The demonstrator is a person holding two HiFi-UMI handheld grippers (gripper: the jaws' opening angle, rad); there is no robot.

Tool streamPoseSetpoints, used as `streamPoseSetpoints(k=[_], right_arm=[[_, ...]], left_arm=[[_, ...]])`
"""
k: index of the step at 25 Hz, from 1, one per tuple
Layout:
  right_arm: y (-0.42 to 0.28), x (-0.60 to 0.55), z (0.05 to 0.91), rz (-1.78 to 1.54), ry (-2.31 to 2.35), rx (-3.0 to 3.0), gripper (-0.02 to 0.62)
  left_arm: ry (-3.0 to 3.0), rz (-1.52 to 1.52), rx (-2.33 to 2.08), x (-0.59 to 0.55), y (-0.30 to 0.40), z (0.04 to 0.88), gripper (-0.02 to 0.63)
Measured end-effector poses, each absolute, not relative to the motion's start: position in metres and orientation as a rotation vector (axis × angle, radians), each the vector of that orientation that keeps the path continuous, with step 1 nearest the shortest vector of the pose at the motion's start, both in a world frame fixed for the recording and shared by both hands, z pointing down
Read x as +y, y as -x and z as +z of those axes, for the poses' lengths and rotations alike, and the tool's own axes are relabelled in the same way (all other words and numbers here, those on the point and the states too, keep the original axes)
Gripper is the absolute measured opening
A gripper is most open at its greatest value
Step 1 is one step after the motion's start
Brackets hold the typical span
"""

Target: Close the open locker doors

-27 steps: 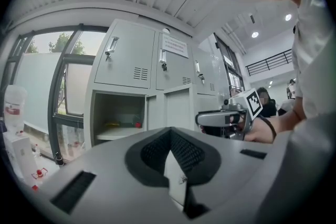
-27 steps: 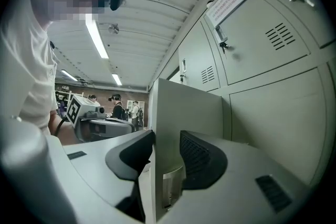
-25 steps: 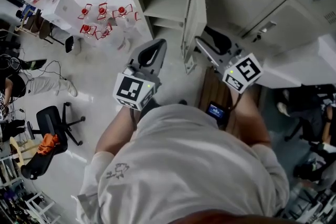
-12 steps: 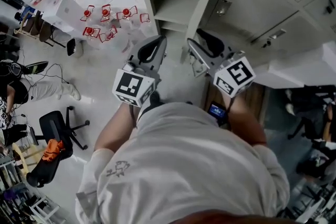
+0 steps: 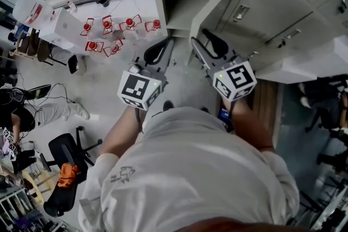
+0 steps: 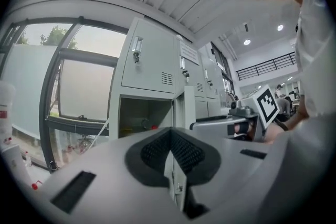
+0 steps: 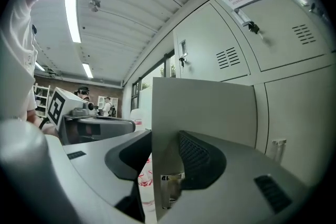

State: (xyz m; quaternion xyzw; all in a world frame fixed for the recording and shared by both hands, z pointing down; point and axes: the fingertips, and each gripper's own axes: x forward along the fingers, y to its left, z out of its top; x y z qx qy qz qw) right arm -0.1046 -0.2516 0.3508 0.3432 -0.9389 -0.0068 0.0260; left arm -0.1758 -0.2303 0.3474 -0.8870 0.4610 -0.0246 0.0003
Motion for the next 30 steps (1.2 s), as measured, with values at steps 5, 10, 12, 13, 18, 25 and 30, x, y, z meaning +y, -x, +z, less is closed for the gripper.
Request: streamPoseSetpoints(k=[5, 10, 12, 13, 18, 25, 30], right_arm=[[0.133, -0.271, 0.347, -0.021, -1.194, -2.849, 0.152], [0.147, -0.282, 0.351, -0.015, -1.329, -2.798, 0.152], [0.153, -0.288, 0.353, -0.017, -1.368, -2.779, 0.152], [0.156, -0.292, 0.353, -0.016, -1.384, -2.77, 0.152], [0.17, -0.312, 0.354, -0.031, -1.449, -2.724, 0.15], [0.184, -0.347, 0.355, -0.047, -1.532, -2.651, 0.15], [0.19, -0.375, 0.358, -0.051, -1.553, -2.609, 0.15]], left_arm=[[2.809, -0.067, 1.388, -0.24, 0.2, 0.341, -0.005], [2.825, -0.066, 1.315, -0.242, 0.207, 0.341, -0.005], [2.832, -0.069, 1.295, -0.246, 0.211, 0.343, -0.005], [2.837, -0.068, 1.289, -0.249, 0.213, 0.344, -0.005], [2.837, -0.067, 1.263, -0.261, 0.224, 0.345, -0.005], [2.841, -0.062, 1.248, -0.269, 0.237, 0.346, -0.005], [2.834, -0.059, 1.262, -0.27, 0.248, 0.347, -0.005]])
